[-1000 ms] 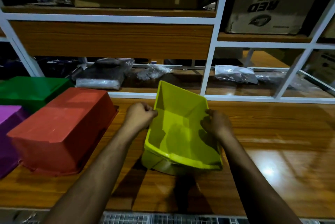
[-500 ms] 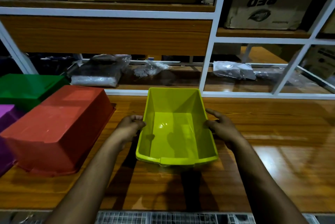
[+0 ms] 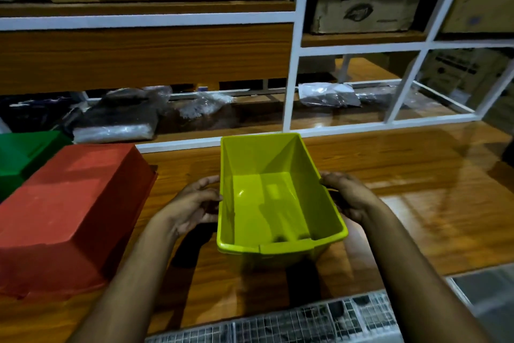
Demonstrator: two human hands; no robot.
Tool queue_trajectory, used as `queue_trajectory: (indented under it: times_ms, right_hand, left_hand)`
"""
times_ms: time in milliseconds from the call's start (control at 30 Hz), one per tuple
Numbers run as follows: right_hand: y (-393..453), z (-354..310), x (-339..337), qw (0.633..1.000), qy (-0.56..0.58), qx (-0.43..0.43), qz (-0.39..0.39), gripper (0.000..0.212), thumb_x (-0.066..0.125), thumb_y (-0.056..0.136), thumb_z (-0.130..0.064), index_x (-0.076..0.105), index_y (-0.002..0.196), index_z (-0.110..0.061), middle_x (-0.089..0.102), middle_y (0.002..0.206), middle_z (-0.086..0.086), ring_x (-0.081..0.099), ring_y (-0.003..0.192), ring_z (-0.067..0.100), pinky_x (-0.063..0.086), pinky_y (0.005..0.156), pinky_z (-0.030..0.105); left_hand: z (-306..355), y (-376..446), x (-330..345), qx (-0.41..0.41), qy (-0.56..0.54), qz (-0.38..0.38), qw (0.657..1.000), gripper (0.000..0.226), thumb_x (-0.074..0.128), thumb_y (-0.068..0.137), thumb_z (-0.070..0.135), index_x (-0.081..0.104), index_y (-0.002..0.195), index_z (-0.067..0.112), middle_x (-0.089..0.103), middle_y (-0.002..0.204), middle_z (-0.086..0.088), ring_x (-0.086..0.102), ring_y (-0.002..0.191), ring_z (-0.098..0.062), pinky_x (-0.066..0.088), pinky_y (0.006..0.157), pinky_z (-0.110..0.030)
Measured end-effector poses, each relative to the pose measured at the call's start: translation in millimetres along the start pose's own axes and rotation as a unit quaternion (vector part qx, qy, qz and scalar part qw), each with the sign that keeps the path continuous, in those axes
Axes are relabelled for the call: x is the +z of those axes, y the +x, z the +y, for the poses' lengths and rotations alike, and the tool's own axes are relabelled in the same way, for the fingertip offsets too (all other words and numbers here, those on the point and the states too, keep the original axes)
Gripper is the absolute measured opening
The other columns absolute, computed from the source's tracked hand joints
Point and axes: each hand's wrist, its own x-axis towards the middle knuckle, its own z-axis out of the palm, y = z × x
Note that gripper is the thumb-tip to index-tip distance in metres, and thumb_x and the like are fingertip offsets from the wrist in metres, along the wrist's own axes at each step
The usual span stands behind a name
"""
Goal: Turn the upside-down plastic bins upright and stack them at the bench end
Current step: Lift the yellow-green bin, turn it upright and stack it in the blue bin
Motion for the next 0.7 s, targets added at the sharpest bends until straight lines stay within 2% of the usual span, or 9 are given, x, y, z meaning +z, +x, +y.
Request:
queue_trajectory:
  times_ms: [133, 267, 333, 367, 433, 533, 567, 633, 700]
  right_hand:
    - [-37.0, 6.9, -31.2, 0.997, 0.027, -0.018, 0.076, 0.024, 0.050, 0.097, -0.012, 0.069, 0.111, -0.011, 0.072, 0.082, 0.001, 0.061, 0.064, 0.016, 0.040, 0.046, 0.022]
    - [-84.1, 13.9, -75.2, 0.988, 0.058, -0.029, 0.138, 0.025, 0.050, 0.095, -0.008, 0.074, 0.093, -0.017, 0.074, 0.078, -0.005, 0.065, 0.061, 0.008, 0.044, 0.047, 0.019]
    - [-112.6, 16.7, -99.2, 0.979, 0.088, -0.041, 0.179, 0.030, 0.051, 0.094, -0.006, 0.076, 0.084, -0.018, 0.073, 0.078, -0.003, 0.065, 0.062, 0.010, 0.046, 0.044, 0.017]
    - [-129.1, 17.3, -111.1, 0.972, 0.103, -0.045, 0.204, 0.030, 0.051, 0.094, -0.005, 0.076, 0.085, -0.017, 0.073, 0.078, -0.001, 0.065, 0.065, 0.011, 0.048, 0.045, 0.018]
    - [-160.6, 21.5, -135.9, 0.962, 0.120, -0.059, 0.237, 0.022, 0.055, 0.093, -0.008, 0.072, 0.106, -0.010, 0.072, 0.085, 0.005, 0.064, 0.075, 0.018, 0.054, 0.052, 0.022]
    - [-198.6, 30.8, -176.5, 0.944, 0.150, -0.090, 0.281, 0.053, 0.080, 0.073, -0.028, 0.065, 0.119, -0.004, 0.071, 0.100, 0.015, 0.063, 0.090, 0.028, 0.057, 0.070, 0.033]
    - [-212.4, 29.7, -188.2, 0.936, 0.162, -0.099, 0.297, 0.052, 0.079, 0.075, -0.028, 0.065, 0.117, -0.002, 0.070, 0.104, 0.018, 0.064, 0.094, 0.030, 0.057, 0.074, 0.036]
    - [-238.9, 29.6, -220.6, 0.921, 0.176, -0.126, 0.323, 0.025, 0.061, 0.091, -0.014, 0.067, 0.111, 0.000, 0.074, 0.100, 0.016, 0.070, 0.089, 0.025, 0.059, 0.077, 0.037]
    - [-261.1, 25.7, -247.9, 0.908, 0.189, -0.141, 0.347, 0.023, 0.055, 0.094, -0.007, 0.068, 0.111, -0.002, 0.077, 0.096, 0.013, 0.073, 0.084, 0.022, 0.060, 0.078, 0.036]
  left_hand:
    - [0.8, 16.8, 24.3, -0.005, -0.009, -0.050, 0.999, 0.072, 0.062, 0.064, 0.001, 0.048, 0.134, 0.014, 0.071, 0.077, -0.005, 0.069, 0.068, -0.016, 0.057, 0.050, -0.034]
    - [1.8, 38.9, 72.5, -0.012, 0.025, -0.111, 0.993, 0.073, 0.062, 0.064, 0.002, 0.050, 0.135, 0.015, 0.070, 0.089, -0.007, 0.067, 0.080, -0.017, 0.058, 0.054, -0.034]
    - [-0.5, 50.0, 102.0, -0.019, 0.036, -0.148, 0.988, 0.071, 0.062, 0.065, 0.002, 0.050, 0.135, 0.013, 0.069, 0.086, -0.005, 0.067, 0.072, -0.013, 0.053, 0.047, -0.026]
    - [-2.7, 55.9, 119.2, -0.023, 0.041, -0.169, 0.985, 0.071, 0.062, 0.066, 0.002, 0.050, 0.135, 0.012, 0.069, 0.083, -0.004, 0.066, 0.066, -0.012, 0.048, 0.043, -0.023]
    - [-8.5, 66.6, 155.8, -0.030, 0.055, -0.208, 0.976, 0.068, 0.063, 0.067, 0.002, 0.051, 0.132, 0.013, 0.072, 0.086, -0.004, 0.069, 0.068, -0.012, 0.048, 0.042, -0.022]
    - [-15.7, 81.6, 213.4, -0.038, 0.077, -0.268, 0.960, 0.067, 0.066, 0.068, 0.002, 0.052, 0.133, 0.013, 0.072, 0.107, -0.010, 0.071, 0.089, -0.019, 0.060, 0.057, -0.035]
    - [-17.6, 86.7, 234.5, -0.041, 0.083, -0.282, 0.955, 0.071, 0.068, 0.067, 0.003, 0.051, 0.135, 0.012, 0.070, 0.114, -0.014, 0.069, 0.094, -0.023, 0.061, 0.062, -0.037]
    - [-21.6, 96.6, 281.8, -0.048, 0.092, -0.302, 0.948, 0.074, 0.070, 0.067, 0.003, 0.049, 0.137, 0.010, 0.063, 0.121, -0.021, 0.064, 0.096, -0.027, 0.061, 0.061, -0.036]
    - [-23.4, 102.9, 326.0, -0.046, 0.099, -0.314, 0.943, 0.072, 0.067, 0.067, 0.003, 0.049, 0.137, 0.008, 0.058, 0.116, -0.022, 0.061, 0.090, -0.026, 0.060, 0.059, -0.033]
